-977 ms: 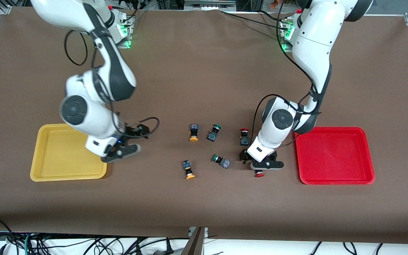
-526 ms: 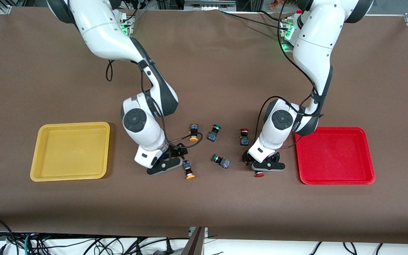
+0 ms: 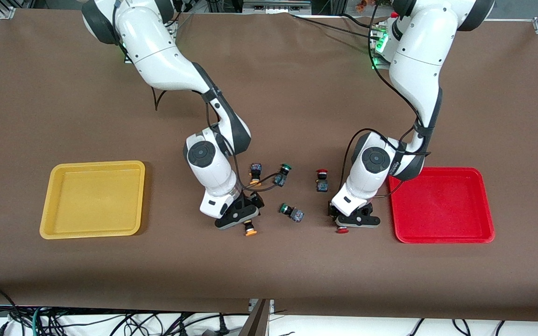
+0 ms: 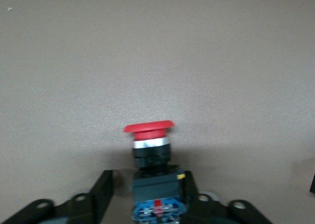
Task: Place red and yellow buttons in trays
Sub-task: 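Grasp the red and yellow buttons with the left and right grippers, then place the held buttons into the red and yellow trays with both grippers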
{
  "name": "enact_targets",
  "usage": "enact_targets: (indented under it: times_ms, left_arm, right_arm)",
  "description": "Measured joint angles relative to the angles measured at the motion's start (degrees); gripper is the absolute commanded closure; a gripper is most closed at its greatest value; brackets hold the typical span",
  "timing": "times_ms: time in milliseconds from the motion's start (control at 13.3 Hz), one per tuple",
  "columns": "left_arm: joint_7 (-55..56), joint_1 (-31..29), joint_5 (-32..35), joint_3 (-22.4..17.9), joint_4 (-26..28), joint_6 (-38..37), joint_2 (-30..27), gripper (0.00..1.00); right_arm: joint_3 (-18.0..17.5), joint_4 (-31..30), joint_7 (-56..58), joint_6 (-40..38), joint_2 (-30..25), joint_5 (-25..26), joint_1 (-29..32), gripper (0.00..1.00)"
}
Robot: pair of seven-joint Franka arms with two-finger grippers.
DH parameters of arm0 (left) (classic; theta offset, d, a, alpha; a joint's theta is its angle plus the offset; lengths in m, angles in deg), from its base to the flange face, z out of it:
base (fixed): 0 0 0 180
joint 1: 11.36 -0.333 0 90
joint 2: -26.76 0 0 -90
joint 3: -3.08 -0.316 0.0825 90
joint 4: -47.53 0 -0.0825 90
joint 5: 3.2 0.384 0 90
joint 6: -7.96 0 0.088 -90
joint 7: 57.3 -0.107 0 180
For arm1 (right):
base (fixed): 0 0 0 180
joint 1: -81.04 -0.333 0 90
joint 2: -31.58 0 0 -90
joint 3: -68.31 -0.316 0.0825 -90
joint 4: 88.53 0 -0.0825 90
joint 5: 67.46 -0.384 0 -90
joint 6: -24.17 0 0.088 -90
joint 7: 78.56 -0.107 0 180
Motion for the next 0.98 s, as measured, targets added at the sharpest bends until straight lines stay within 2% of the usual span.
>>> enact_targets:
  times_ms: [75,225,301,451,676,827,902,977]
  left_arm:
    - [0.0,0.0,0.0,0.0,-0.1,0.0,0.0,0.80]
    - [-0.6,-0.5,0.0,-0.3,-0.6,-1.2,-0.6,0.78]
    - [-1.0,-1.3,0.0,-0.3,-1.2,-4.5,-1.6,0.78]
    - [-2.5,-3.3,0.0,-0.7,-2.4,-14.8,-5.6,0.77]
    - [-12.7,-8.7,0.1,-1.3,-2.7,-31.5,-12.1,0.77]
    - [-21.3,-13.9,0.1,-1.4,-2.4,-36.1,-13.4,0.67]
    - [-25.5,-16.5,0.1,-1.3,-2.0,-36.5,-13.2,0.61]
    - [-29.2,-18.7,0.1,-1.3,-1.3,-36.5,-12.7,0.59]
  right_arm:
    - [0.1,0.0,0.0,0.5,0.6,0.0,-0.1,0.44]
    - [0.2,0.0,0.0,1.7,1.5,0.7,-0.2,0.86]
    - [0.3,0.0,0.0,1.9,1.8,1.0,-0.2,1.00]
    - [0.6,0.2,0.0,2.0,1.9,1.1,-0.2,1.00]
    - [2.3,1.7,2.6,0.1,1.4,1.2,1.5,1.00]
    - [2.6,2.6,8.9,-8.3,-0.9,1.2,4.9,1.00]
    - [2.8,2.5,12.6,-12.8,-2.8,1.2,6.7,1.00]
    - [3.5,1.5,16.3,-16.8,-5.1,1.2,8.3,1.00]
